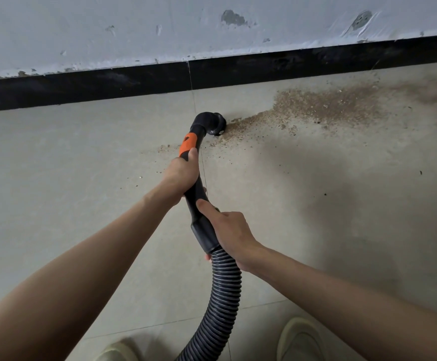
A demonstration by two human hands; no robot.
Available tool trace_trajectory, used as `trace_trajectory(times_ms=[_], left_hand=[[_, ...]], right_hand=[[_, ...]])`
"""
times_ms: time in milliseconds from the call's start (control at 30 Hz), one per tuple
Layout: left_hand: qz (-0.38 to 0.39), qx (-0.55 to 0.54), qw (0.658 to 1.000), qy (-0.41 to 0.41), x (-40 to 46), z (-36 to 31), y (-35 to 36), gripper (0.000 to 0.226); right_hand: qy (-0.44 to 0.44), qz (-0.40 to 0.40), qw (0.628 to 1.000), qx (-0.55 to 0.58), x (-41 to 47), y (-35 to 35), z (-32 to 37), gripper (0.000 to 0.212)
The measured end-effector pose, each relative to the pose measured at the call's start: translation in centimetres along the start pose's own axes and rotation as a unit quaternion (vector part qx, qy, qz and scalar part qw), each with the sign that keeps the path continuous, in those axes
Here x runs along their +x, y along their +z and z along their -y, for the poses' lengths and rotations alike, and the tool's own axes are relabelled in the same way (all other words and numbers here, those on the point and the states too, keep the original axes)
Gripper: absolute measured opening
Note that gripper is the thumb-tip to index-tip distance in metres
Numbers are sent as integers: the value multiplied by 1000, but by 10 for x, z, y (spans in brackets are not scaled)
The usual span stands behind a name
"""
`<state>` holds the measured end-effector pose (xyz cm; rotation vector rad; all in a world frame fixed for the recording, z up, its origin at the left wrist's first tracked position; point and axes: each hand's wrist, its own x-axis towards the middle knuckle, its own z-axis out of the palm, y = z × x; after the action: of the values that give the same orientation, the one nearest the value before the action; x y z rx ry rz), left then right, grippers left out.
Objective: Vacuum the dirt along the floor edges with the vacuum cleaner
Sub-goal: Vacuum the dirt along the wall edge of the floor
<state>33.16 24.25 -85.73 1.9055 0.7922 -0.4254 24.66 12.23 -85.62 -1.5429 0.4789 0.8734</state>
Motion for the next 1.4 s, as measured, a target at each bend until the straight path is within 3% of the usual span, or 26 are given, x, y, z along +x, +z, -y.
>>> trace_trajectory(times_ms=[200, 933, 1400], left_hand=[[13, -46, 999, -14, 1, -4, 11, 47], [40, 38, 998, 40, 15, -52, 83, 53], [45, 48, 997, 46, 33, -73, 113, 42]], right_hand=[[-8, -14, 1000, -10, 4, -12, -1, 52], [-17, -64, 997, 42, 25, -78, 1, 48], [-32, -88, 995, 40, 48, -107, 5, 47]])
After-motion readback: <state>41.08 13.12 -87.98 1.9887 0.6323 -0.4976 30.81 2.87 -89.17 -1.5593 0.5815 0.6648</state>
